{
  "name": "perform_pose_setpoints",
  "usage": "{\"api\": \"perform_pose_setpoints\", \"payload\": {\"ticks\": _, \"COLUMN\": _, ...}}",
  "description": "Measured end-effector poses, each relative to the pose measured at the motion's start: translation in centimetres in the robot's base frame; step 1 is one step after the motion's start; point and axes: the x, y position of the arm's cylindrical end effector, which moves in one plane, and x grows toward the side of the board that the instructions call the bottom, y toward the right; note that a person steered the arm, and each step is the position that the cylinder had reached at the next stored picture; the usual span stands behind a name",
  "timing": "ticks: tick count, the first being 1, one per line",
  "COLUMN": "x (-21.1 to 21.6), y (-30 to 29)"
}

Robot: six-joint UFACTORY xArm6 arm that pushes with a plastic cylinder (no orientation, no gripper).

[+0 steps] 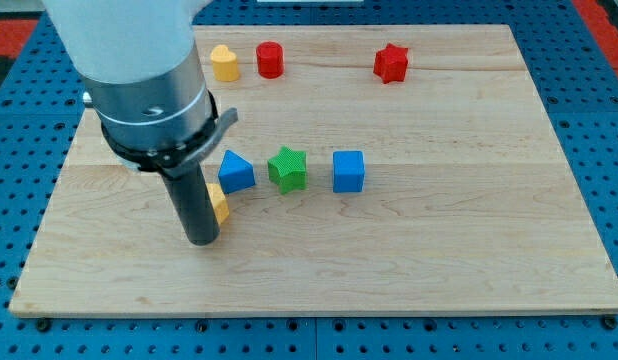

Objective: Move the yellow hexagon below the yellow heart

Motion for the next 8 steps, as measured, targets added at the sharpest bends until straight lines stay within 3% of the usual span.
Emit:
{"api": "perform_pose_setpoints", "payload": {"ticks": 2, "x": -0.6, "y": 4.3}}
{"api": "perform_pose_setpoints", "payload": {"ticks": 3, "x": -2.6, "y": -1.3}}
{"api": "perform_pose_setpoints", "payload": {"ticks": 6, "x": -9.7, "y": -1.0}}
{"api": "perform_pose_setpoints", "payload": {"ticks": 8, "x": -7.0, "y": -4.9}}
